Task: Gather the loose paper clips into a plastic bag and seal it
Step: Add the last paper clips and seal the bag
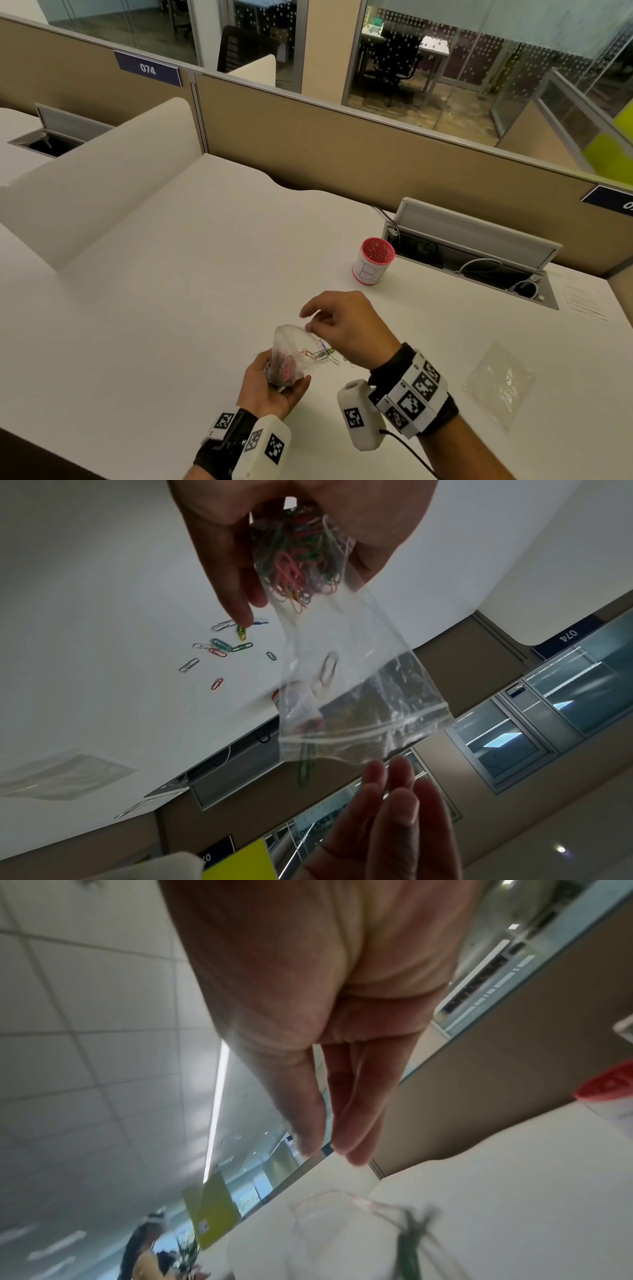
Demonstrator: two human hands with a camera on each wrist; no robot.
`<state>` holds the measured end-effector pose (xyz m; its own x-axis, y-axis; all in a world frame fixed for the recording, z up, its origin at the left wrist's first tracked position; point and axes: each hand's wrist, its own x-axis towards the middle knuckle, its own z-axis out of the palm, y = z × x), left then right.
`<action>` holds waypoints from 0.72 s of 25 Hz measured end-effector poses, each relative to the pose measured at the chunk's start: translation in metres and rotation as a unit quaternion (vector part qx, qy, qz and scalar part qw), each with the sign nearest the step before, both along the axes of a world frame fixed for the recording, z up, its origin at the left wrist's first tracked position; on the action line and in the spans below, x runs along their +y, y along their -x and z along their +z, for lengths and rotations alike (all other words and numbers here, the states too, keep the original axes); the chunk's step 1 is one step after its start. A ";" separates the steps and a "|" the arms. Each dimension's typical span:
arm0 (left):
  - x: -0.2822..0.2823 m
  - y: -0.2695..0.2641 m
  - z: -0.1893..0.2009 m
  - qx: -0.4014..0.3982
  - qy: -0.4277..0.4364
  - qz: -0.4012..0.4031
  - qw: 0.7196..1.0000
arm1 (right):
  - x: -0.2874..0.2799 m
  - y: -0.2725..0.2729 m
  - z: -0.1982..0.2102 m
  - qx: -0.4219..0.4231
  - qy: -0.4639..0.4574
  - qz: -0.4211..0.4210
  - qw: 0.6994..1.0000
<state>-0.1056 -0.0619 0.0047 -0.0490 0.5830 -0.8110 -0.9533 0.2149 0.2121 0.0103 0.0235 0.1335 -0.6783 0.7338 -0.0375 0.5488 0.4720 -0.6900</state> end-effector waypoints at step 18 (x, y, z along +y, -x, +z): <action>0.009 0.011 -0.002 -0.048 0.013 -0.002 0.999 | 0.033 -0.032 -0.183 -0.338 0.012 0.104 0.935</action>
<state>-0.1168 -0.0532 0.0028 0.0328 0.5620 -0.8265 -0.9680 0.2236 0.1136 0.0418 0.0563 -0.0496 -0.6214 0.5824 -0.5241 0.7618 0.6053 -0.2307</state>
